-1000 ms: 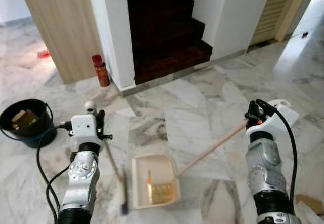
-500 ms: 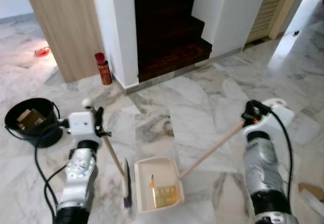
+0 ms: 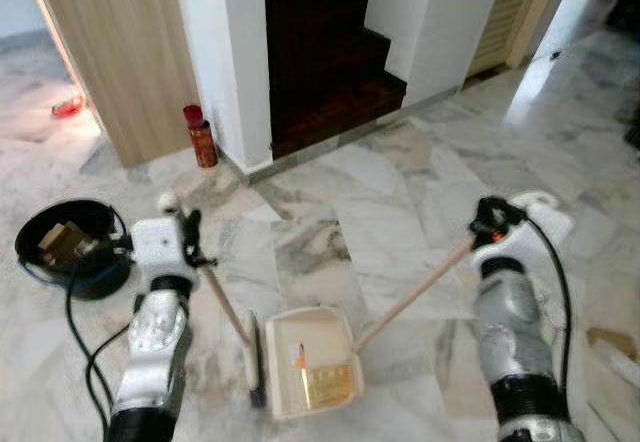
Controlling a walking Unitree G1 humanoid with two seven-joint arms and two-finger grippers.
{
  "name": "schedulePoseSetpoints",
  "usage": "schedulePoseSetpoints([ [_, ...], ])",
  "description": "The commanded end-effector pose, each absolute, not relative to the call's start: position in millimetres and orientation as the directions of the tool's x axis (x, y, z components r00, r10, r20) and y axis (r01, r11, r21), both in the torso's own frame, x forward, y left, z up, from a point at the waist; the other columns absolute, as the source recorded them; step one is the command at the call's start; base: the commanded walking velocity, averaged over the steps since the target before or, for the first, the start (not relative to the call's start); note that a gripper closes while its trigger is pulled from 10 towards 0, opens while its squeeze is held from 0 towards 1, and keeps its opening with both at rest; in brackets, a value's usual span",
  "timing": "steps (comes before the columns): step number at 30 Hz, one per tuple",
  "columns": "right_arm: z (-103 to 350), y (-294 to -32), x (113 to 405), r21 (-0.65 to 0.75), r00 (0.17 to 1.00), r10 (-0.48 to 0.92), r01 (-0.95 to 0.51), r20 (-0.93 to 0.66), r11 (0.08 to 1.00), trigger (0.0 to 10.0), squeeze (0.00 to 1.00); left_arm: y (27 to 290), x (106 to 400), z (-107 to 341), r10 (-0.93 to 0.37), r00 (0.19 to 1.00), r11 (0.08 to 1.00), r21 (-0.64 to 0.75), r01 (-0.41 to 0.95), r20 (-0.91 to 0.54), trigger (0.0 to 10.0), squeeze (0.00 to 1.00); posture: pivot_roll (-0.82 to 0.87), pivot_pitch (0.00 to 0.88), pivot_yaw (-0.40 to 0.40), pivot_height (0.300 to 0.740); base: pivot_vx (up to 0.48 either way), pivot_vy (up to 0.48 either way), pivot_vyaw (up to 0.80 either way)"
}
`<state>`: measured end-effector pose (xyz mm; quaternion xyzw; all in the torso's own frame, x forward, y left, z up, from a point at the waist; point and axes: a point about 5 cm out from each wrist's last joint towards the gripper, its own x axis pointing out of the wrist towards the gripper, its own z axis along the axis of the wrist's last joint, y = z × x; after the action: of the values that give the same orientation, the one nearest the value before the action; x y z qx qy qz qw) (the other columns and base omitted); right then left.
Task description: Sweep floor
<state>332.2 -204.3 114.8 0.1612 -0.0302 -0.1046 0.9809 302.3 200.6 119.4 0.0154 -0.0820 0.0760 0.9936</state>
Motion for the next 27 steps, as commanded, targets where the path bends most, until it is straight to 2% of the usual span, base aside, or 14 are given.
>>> schedulePoseSetpoints([
  [1, 127.5, -209.0, 334.1, 0.365, 0.969, -0.235, 0.192, 0.076, 0.911, 10.0, 0.0, 195.3, 304.8, 129.7, 0.132, 0.969, 0.99, 0.026, -0.14, 0.207, 10.0, 0.0, -0.02, 0.0, -0.011, 0.74, 0.0, 0.368, 0.0],
  [27, 125.3, -209.4, 332.8, 0.373, 0.966, -0.246, 0.202, 0.073, 0.905, 10.0, 0.0, 194.8, 304.7, 129.7, 0.119, 0.971, 0.991, 0.031, -0.128, 0.205, 10.0, 0.0, -0.02, 0.0, 0.003, 0.74, 0.0, 0.366, 0.0],
])
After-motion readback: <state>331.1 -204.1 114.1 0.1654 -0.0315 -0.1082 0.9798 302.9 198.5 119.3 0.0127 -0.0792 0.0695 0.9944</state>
